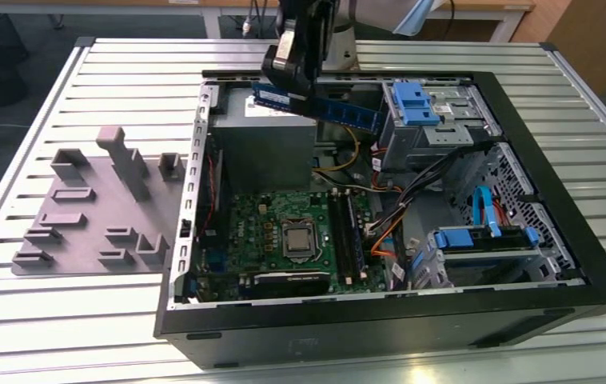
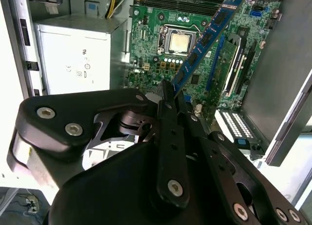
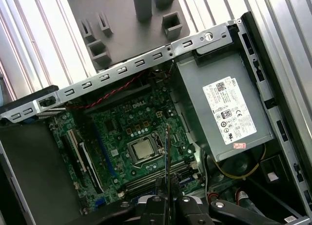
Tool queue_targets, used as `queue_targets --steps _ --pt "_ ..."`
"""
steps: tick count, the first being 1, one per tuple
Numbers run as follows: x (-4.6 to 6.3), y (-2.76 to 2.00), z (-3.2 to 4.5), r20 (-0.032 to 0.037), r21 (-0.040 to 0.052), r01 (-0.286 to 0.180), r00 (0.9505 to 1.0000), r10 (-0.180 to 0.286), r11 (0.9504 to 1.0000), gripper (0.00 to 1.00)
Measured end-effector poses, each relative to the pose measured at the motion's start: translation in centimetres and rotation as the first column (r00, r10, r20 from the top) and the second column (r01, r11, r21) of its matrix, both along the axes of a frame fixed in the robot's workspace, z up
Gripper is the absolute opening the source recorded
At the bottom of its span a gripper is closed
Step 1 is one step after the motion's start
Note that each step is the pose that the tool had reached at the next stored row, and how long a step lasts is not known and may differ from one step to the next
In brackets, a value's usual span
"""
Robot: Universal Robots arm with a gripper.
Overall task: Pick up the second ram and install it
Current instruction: 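Insert the second ram into the second slot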
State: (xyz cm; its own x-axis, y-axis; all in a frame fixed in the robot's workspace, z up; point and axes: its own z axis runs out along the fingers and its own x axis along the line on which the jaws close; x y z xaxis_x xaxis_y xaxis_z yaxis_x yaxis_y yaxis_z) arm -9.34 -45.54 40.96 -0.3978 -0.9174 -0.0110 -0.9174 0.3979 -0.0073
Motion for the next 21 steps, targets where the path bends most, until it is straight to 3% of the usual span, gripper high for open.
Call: queue_targets --steps 10,21 --pt "0.0 0.0 -0.01 0.0 0.0 0.074 0.9973 -0.074 0.9973 0.14" --pt "0.0 0.0 -0.03 0.0 0.0 0.155 0.9879 -0.155 0.9879 0.14"
